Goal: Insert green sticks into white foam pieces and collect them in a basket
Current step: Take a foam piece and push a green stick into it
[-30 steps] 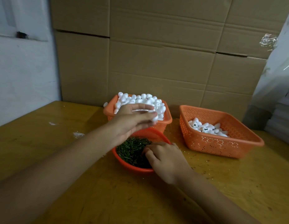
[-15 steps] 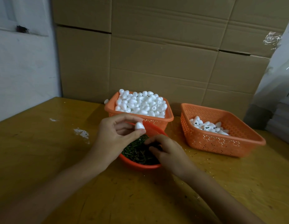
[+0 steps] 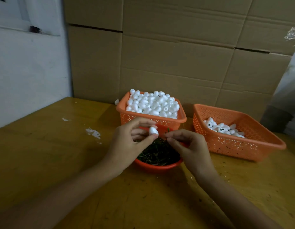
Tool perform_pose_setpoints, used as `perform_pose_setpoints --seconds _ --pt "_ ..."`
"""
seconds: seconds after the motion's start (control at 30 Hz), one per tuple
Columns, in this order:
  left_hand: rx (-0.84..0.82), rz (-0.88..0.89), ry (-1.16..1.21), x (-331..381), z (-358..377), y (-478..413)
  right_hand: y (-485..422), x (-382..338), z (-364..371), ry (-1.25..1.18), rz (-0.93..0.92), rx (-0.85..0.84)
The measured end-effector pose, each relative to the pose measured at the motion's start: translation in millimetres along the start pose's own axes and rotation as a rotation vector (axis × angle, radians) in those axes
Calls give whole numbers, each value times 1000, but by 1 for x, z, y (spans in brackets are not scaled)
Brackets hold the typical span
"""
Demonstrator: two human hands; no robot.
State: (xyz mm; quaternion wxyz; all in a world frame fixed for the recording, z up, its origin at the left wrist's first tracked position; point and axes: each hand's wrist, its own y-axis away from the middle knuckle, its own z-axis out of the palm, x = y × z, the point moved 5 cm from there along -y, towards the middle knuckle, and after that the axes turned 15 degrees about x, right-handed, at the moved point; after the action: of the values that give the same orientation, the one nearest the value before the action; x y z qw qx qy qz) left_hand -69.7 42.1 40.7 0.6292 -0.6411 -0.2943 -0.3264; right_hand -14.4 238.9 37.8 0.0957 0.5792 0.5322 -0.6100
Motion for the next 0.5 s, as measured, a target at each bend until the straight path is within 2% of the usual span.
perform_pose_setpoints --seconds 0.17,0.37,0.5 --pt "23 2 28 1 -1 -1 -5 1 -6 -76 53 23" --pt "25 -96 146 -2 -3 -5 -7 -8 -11 -12 -48 77" --pt "20 -134 194 -1 -3 -6 -3 -15 -9 -84 -69 62"
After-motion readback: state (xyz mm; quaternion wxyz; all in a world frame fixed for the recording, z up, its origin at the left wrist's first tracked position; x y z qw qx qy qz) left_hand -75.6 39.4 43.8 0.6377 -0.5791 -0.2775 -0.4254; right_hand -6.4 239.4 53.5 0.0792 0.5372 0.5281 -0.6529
